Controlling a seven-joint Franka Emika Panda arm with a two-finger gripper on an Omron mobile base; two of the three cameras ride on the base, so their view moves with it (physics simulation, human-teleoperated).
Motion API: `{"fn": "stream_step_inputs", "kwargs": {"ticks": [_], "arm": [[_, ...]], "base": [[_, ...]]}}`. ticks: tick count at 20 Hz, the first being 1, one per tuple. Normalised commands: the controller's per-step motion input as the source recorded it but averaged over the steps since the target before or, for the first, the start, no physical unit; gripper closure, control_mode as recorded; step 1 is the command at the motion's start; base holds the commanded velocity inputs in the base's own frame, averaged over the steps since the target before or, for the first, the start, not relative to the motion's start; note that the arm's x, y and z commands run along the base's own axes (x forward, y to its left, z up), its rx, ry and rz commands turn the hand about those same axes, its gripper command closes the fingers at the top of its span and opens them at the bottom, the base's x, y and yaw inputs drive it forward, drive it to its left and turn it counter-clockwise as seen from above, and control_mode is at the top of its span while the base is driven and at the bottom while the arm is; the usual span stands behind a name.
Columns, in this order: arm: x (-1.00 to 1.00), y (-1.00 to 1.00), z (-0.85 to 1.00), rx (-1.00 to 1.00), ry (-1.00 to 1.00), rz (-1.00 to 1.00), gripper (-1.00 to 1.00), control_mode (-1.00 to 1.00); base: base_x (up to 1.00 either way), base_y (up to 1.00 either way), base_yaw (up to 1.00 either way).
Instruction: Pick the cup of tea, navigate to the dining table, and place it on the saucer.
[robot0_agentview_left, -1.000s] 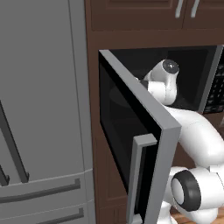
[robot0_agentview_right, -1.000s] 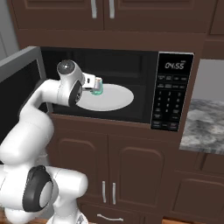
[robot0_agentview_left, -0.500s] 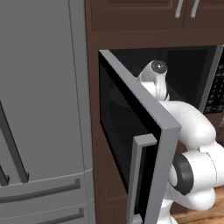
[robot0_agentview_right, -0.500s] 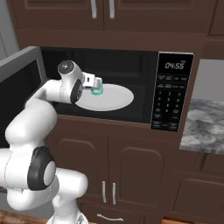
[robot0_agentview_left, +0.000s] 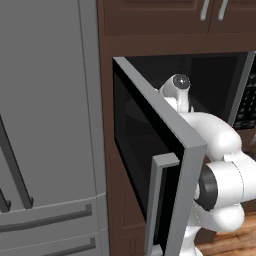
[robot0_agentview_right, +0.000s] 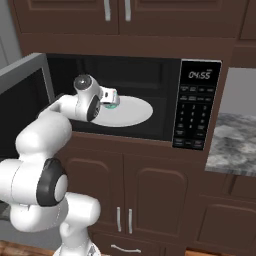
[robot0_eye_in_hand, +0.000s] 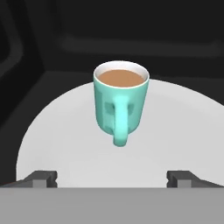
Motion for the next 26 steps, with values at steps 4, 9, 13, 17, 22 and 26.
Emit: {"fn": "stream_step_inputs", "kwargs": {"ticks": [4, 9, 13, 17, 22, 26], "arm": [[0.4, 0.0, 0.0, 0.0, 0.0, 0.0, -1.0, -1.0], [0.39, -0.02, -0.05, 0.0, 0.0, 0.0, -1.0, -1.0], [0.08, -0.04, -0.01, 0.0, 0.0, 0.0, -1.0, -1.0], [-0.01, 0.0, -0.07, 0.0, 0.0, 0.0, -1.0, -1.0], [-0.03, -0.04, -0.15, 0.0, 0.0, 0.0, -1.0, -1.0], [0.1, 0.0, 0.0, 0.0, 0.0, 0.0, -1.0, -1.0]], "base": [[0.0, 0.0, 0.0], [0.0, 0.0, 0.0], [0.0, 0.0, 0.0], [0.0, 0.0, 0.0], [0.0, 0.0, 0.0], [0.0, 0.0, 0.0]]}}
